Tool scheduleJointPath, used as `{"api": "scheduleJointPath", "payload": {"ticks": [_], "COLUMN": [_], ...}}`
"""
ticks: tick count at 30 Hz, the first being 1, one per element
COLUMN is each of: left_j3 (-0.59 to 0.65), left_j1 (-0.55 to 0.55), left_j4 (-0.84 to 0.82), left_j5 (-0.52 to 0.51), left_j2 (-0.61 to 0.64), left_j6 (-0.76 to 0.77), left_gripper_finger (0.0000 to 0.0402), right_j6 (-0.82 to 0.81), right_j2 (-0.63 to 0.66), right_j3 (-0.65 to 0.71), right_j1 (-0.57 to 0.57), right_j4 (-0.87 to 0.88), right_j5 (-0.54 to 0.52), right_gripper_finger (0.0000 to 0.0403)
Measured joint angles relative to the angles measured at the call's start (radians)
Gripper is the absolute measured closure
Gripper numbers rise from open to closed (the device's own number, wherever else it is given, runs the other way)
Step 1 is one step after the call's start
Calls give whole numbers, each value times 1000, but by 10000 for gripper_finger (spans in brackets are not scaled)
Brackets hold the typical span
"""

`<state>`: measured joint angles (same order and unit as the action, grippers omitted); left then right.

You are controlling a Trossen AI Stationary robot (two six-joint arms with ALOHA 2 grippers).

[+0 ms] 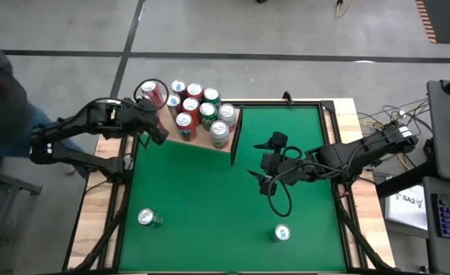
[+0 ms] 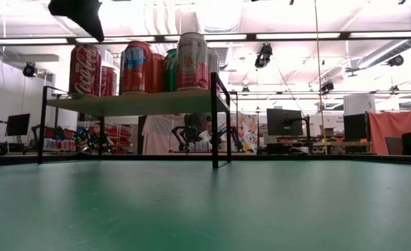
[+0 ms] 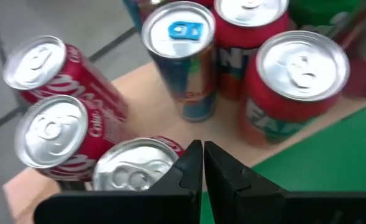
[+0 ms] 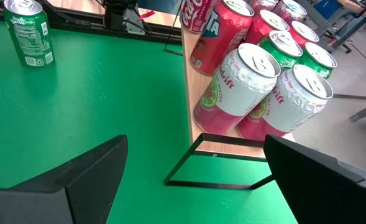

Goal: Place canned beverage on shelf
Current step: Put the red/black soda can on the shelf aligned with the other red/black soda can

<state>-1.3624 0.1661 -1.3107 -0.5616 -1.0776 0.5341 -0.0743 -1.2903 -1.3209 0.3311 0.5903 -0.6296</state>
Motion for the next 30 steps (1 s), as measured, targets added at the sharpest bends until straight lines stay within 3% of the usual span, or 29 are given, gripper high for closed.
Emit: {"api": "scheduleJointPath", "payload": {"ticks": [4, 14, 30], "left_j3": [0, -2, 0], "left_j1": [0, 0, 0], "left_j4": [-37, -85, -98], "left_j5": [-56, -58, 65], "left_j2": [-17, -46, -25], "left_j6": [6, -1, -25], "left_gripper_finger": [402, 402, 402], "right_j6": [0, 0, -3], "right_j2": [0, 0, 0], "right_j3": [0, 0, 0], "right_j1": [0, 0, 0], "right_j4": [0, 0, 0], "right_j5": [0, 0, 0], "right_gripper_finger": [35, 35, 35]}}
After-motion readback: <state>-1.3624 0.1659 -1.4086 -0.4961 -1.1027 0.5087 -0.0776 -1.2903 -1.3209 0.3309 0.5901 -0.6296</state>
